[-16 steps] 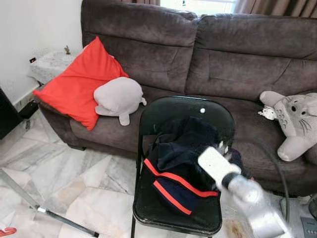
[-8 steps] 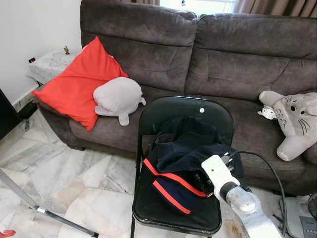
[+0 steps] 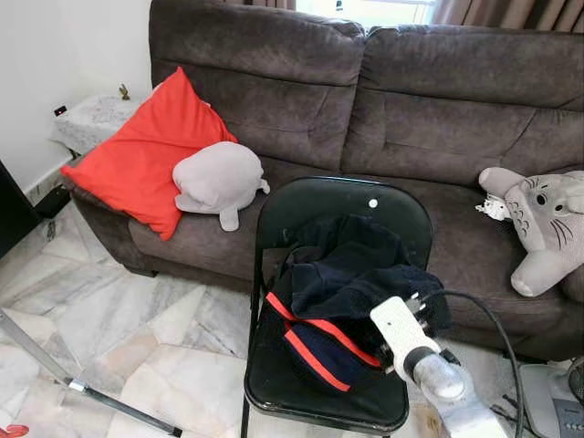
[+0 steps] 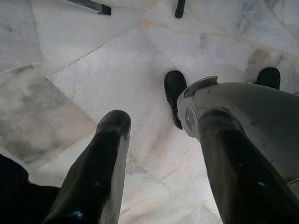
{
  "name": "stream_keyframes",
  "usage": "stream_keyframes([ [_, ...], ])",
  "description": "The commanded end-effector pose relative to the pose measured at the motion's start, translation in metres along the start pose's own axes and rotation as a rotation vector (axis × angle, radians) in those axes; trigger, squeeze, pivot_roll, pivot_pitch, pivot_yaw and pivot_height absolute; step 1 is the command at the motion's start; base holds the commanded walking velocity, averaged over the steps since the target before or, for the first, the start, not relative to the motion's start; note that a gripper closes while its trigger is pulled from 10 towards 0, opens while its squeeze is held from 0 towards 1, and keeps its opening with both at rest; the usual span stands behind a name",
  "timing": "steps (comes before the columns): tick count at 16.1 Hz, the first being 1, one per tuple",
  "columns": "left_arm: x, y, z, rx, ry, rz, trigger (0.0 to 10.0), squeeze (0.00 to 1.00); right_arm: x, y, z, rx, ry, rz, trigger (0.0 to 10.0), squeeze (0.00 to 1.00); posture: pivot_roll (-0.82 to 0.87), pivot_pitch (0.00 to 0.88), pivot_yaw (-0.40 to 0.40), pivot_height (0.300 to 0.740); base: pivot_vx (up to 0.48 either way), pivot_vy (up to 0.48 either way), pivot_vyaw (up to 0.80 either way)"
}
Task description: Hang hanger
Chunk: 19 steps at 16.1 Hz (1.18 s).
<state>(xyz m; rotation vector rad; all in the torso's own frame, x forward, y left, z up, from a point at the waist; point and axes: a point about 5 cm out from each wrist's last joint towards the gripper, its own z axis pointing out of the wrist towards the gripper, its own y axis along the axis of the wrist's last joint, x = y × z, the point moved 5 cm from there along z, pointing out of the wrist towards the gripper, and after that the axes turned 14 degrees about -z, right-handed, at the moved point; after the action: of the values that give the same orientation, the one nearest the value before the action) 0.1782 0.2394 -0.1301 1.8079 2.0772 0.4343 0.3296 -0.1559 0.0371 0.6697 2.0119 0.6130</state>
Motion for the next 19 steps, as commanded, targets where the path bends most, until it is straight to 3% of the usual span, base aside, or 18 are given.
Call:
stream_keyframes([
  [1, 0.003, -0.005, -0.001, 0.023, 0.007, 0.023, 10.0, 0.0, -0.003, 0.0, 0.001, -0.002, -0.013, -0.028, 10.0, 0.0, -0.06, 0.054, 0.026, 0.74, 0.0, 0.0, 0.0],
  [2, 0.003, -0.005, -0.001, 0.023, 0.007, 0.023, 10.0, 0.0, -0.003, 0.001, 0.001, -0.009, -0.017, -0.033, 10.0, 0.0, -0.06, 0.054, 0.026, 0.74, 0.0, 0.0, 0.0],
  [3, 0.004, -0.005, -0.001, 0.023, 0.008, 0.026, 10.0, 0.0, -0.006, 0.006, 0.002, -0.029, -0.027, -0.041, 0.0, 0.0, -0.06, 0.055, 0.026, 0.74, 0.0, 0.0, 0.0],
  [4, 0.004, -0.005, -0.001, 0.023, 0.008, 0.026, 10.0, 0.0, -0.008, 0.009, 0.002, -0.045, -0.039, -0.061, 0.0, 0.0, -0.06, 0.055, 0.026, 0.74, 0.0, 0.0, 0.0],
  [5, 0.004, -0.005, -0.001, 0.022, 0.009, 0.027, 10.0, 0.0, -0.01, 0.015, 0.002, -0.076, -0.055, -0.091, 10.0, 0.0, -0.06, 0.056, 0.026, 0.74, 0.0, 0.0, 0.0],
  [11, 0.004, -0.005, -0.001, 0.023, 0.007, 0.032, 10.0, 0.0, 0.001, 0.015, 0.005, -0.078, -0.008, -0.094, 10.0, 0.0, -0.06, 0.057, 0.026, 0.74, 0.0, 0.0, 0.0],
  [12, 0.004, -0.005, -0.001, 0.023, 0.007, 0.033, 10.0, 0.0, 0.003, 0.012, 0.005, -0.07, -0.001, -0.089, 9.0, 0.0, -0.06, 0.056, 0.026, 0.74, 0.0, 0.0, 0.0],
  [13, 0.003, -0.005, -0.001, 0.023, 0.006, 0.033, 10.0, 0.0, 0.004, 0.01, 0.005, -0.062, -0.001, -0.085, 0.0, 0.0, -0.06, 0.056, 0.026, 0.74, 0.0, 0.0, 0.0],
  [15, 0.003, -0.005, -0.001, 0.022, 0.006, 0.034, 10.0, 0.0, 0.003, 0.011, 0.006, -0.063, -0.005, -0.088, 0.0, 0.0, -0.06, 0.055, 0.027, 0.74, 0.0, 0.0, 0.0],
  [16, 0.004, -0.005, -0.001, 0.022, 0.006, 0.034, 10.0, 0.0, 0.002, 0.015, 0.007, -0.079, -0.015, -0.09, 10.0, 0.0, -0.06, 0.054, 0.028, 0.74, 0.0, 0.0, 0.0],
  [19, 0.004, -0.005, -0.001, 0.023, 0.005, 0.037, 10.0, 0.0, 0.003, 0.019, 0.007, -0.096, -0.012, -0.089, 10.0, 0.0, -0.05, 0.054, 0.028, 0.74, 0.0, 0.0, 0.0],
])
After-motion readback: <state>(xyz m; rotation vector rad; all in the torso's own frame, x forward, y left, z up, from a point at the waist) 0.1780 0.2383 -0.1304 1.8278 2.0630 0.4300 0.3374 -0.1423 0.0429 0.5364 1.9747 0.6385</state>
